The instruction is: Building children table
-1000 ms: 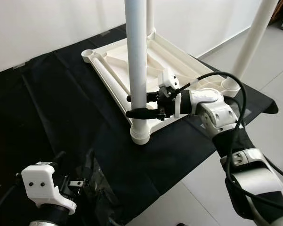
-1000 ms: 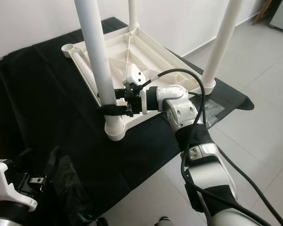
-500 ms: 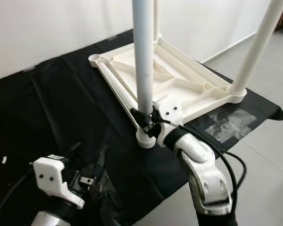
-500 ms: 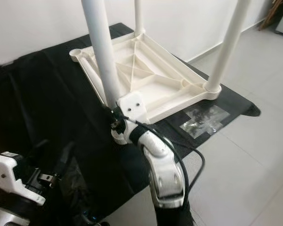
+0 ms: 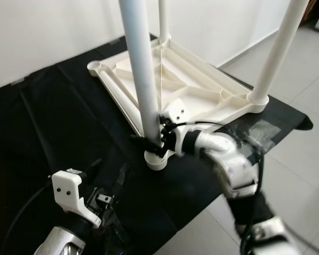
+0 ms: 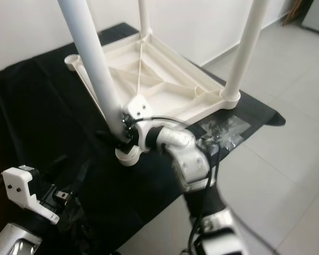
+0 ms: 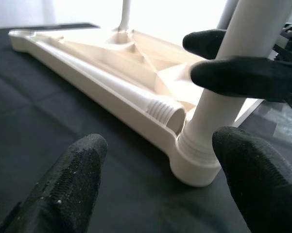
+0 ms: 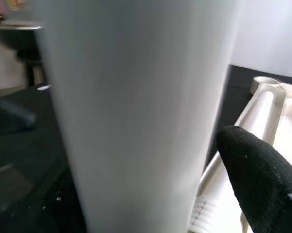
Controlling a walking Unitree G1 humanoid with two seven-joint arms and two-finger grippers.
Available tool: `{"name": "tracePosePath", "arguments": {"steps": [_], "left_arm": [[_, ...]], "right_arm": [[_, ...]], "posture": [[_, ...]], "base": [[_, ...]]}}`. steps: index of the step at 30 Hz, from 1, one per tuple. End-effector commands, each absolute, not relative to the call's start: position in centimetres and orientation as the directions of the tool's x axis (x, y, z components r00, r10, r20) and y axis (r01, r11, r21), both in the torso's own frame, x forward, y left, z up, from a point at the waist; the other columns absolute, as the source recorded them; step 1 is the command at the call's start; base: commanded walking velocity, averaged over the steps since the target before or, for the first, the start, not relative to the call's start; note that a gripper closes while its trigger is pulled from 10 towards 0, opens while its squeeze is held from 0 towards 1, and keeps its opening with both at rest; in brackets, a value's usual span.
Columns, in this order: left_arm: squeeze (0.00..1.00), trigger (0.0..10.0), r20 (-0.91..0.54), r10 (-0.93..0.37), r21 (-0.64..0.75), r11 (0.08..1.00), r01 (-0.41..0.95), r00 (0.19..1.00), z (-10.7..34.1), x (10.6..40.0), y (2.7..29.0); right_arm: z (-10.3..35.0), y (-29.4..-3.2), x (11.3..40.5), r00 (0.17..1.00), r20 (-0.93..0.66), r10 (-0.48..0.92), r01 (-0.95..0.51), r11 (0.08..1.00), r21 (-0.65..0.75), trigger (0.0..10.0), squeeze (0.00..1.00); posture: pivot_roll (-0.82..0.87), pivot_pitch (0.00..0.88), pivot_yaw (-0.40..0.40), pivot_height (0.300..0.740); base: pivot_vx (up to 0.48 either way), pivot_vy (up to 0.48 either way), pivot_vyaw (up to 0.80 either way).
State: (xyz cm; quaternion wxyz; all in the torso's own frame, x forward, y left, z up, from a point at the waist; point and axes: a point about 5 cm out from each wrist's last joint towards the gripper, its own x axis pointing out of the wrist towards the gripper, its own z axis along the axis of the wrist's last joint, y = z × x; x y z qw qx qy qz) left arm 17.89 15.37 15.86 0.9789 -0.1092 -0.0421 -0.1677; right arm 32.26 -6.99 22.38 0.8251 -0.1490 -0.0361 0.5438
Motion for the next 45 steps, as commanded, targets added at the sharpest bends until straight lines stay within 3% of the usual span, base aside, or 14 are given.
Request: {"name": "tracePosePath", "arguments": {"steps": [1, 10, 11, 24, 27, 28, 29, 31, 33, 39, 40, 42, 43, 45], "left_arm": [[0.0, 10.0, 0.107, -0.294, -0.194, 0.931, 0.31, 0.95, 15.5, 17.8, 15.7], [0.0, 10.0, 0.116, -0.277, -0.19, 0.937, 0.295, 0.954, 15.7, 17.6, 15.7], [0.0, 10.0, 0.117, -0.27, -0.191, 0.938, 0.289, 0.956, 15.7, 17.6, 15.7], [0.0, 10.0, 0.118, -0.264, -0.195, 0.939, 0.283, 0.957, 15.9, 17.4, 15.7], [0.0, 10.0, 0.12, -0.257, -0.195, 0.941, 0.276, 0.959, 15.9, 17.5, 15.9], [0.0, 10.0, 0.12, -0.257, -0.195, 0.941, 0.276, 0.959, 15.9, 17.5, 15.9], [0.0, 10.0, 0.119, -0.253, -0.192, 0.943, 0.273, 0.96, 16.0, 17.6, 16.1], [0.0, 10.0, 0.119, -0.251, -0.19, 0.944, 0.27, 0.961, 16.0, 17.6, 16.2], [0.0, 10.0, 0.118, -0.247, -0.189, 0.945, 0.266, 0.962, 16.0, 17.8, 16.4], [0.0, 10.0, 0.113, -0.244, -0.188, 0.946, 0.262, 0.963, 15.8, 18.1, 16.7], [0.0, 10.0, 0.112, -0.246, -0.192, 0.945, 0.264, 0.963, 15.7, 18.2, 16.7], [0.0, 10.0, 0.11, -0.249, -0.197, 0.943, 0.267, 0.962, 15.6, 18.3, 16.8], [0.0, 10.0, 0.112, -0.248, -0.197, 0.944, 0.266, 0.962, 15.6, 18.4, 16.8], [0.0, 10.0, 0.114, -0.245, -0.197, 0.945, 0.263, 0.963, 15.6, 18.5, 16.8]], "right_arm": [[21.7, -6.6, 32.5, 0.314, -0.162, 0.935, -0.924, 0.262, -0.28, 10.0, 0.0], [22.9, -6.5, 34.3, 0.201, -0.19, 0.961, -0.955, 0.149, -0.257, 10.0, 0.0], [23.3, -6.5, 34.7, 0.175, -0.185, 0.967, -0.962, 0.127, -0.243, 0.0, 0.0], [23.6, -7.2, 35.4, 0.071, -0.19, 0.979, -0.977, 0.029, -0.212, 0.0, 0.0], [19.4, -7.7, 35.3, 0.554, -0.191, 0.81, -0.829, 0.517, -0.214, 0.0, 0.0], [19.4, -7.7, 35.3, 0.554, -0.191, 0.81, -0.829, 0.517, -0.214, 0.0, 0.0], [18.4, -8.0, 35.1, 0.794, -0.155, 0.588, -0.608, 0.766, -0.21, 0.0, 0.0], [17.3, -8.6, 33.8, 0.909, -0.165, 0.384, -0.406, 0.903, -0.139, 0.0, 0.0], [15.9, -6.9, 29.9, 0.894, -0.192, 0.406, -0.43, 0.897, -0.105, 0.0, 0.0], [15.9, -5.2, 29.4, 0.85, -0.189, 0.492, -0.519, 0.844, -0.139, 0.0, 0.0], [16.1, -4.8, 30.0, 0.838, -0.189, 0.513, -0.539, 0.832, -0.132, 8.5, 0.0], [16.4, -4.4, 30.5, 0.822, -0.188, 0.538, -0.562, 0.819, -0.116, 8.5, 0.0], [17.0, -4.0, 30.8, 0.77, -0.17, 0.615, -0.633, 0.769, -0.087, 10.0, 1.0], [18.5, -3.7, 31.3, 0.675, -0.118, 0.728, -0.737, 0.672, -0.069, 10.0, 1.0]], "posture": [[0.02, 0.153, 0.077, 0.74], [0.04, 0.171, 0.063, 0.74], [0.04, 0.179, 0.058, 0.74], [0.03, 0.202, 0.056, 0.74], [0.01, 0.218, 0.041, 0.74], [0.01, 0.218, 0.041, 0.74], [0.01, 0.223, 0.042, 0.74], [0.0, 0.229, 0.046, 0.74], [0.02, 0.228, 0.06, 0.74], [-0.01, 0.202, 0.079, 0.74], [0.01, 0.198, 0.066, 0.74], [0.01, 0.195, 0.067, 0.74], [0.0, 0.189, 0.072, 0.74], [0.01, 0.186, 0.075, 0.74]], "base": [[0.0, 0.0, 0.0], [0.0, 0.0, 0.0], [0.0, 0.0, 0.0], [0.0, 0.0, 0.0], [0.0, 0.0, 0.0], [0.0, 0.0, 0.0], [0.0, 0.0, 0.0], [0.0, 0.0, 0.0], [0.0, 0.0, 0.0], [0.0, 0.0, 0.0], [0.0, 0.0, 0.0], [0.0, 0.0, 0.0], [0.0, 0.0, 0.0], [0.0, 0.0, 0.0]]}}
